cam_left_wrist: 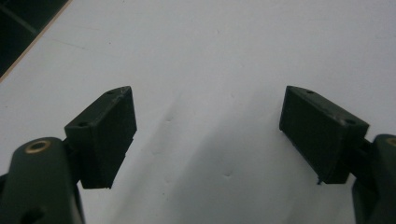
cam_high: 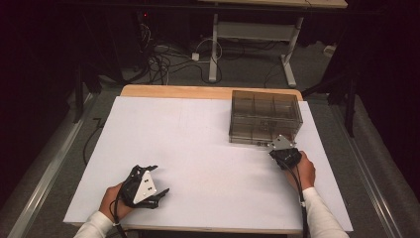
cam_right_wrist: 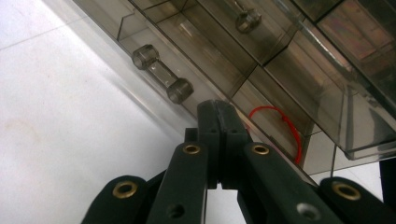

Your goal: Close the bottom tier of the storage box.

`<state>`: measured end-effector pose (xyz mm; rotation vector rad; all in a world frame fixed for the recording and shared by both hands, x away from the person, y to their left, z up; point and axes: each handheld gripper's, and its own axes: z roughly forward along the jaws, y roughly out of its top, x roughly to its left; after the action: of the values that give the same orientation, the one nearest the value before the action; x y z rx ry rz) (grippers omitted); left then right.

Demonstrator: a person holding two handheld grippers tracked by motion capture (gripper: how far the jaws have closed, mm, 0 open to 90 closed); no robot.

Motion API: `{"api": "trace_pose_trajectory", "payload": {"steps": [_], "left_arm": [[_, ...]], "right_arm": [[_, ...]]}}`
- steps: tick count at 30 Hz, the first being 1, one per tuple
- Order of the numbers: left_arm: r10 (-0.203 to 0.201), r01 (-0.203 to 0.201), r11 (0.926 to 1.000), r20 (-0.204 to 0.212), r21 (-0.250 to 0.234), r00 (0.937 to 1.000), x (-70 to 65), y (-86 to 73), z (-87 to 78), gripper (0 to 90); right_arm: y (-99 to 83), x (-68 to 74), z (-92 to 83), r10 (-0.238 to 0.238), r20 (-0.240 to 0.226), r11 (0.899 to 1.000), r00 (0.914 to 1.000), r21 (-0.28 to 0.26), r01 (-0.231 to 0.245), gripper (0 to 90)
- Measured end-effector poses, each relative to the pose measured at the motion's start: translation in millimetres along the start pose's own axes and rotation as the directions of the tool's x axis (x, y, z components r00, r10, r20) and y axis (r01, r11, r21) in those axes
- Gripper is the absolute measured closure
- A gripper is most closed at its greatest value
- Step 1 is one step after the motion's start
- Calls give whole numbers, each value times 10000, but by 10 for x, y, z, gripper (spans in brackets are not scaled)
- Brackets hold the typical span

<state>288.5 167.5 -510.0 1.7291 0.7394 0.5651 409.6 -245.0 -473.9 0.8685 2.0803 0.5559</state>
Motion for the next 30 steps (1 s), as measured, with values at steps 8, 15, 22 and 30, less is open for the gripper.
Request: {"api": "trace_pose_trajectory", "payload": {"steps": [8, 15, 22, 30], "left_arm": [[10, -10, 10000, -23, -9, 10000, 2, 2, -2, 181], [24, -24, 10000, -19, 6, 10000, 0, 0, -1, 182], [35, -35, 10000, -13, 4, 10000, -2, 0, -3, 182], [29, -29, 10000, -8, 0, 10000, -2, 0, -3, 181]], "right_arm": [[19, -9, 37, 80, 50, 10000, 10000, 22, -80, 900], [48, -5, 64, 41, 105, 9999, 9999, 92, -42, 900], [62, -18, 83, 127, 114, 9999, 9999, 1, -127, 900], [69, -34, 109, 181, 72, 9998, 9998, 91, -182, 900]]}}
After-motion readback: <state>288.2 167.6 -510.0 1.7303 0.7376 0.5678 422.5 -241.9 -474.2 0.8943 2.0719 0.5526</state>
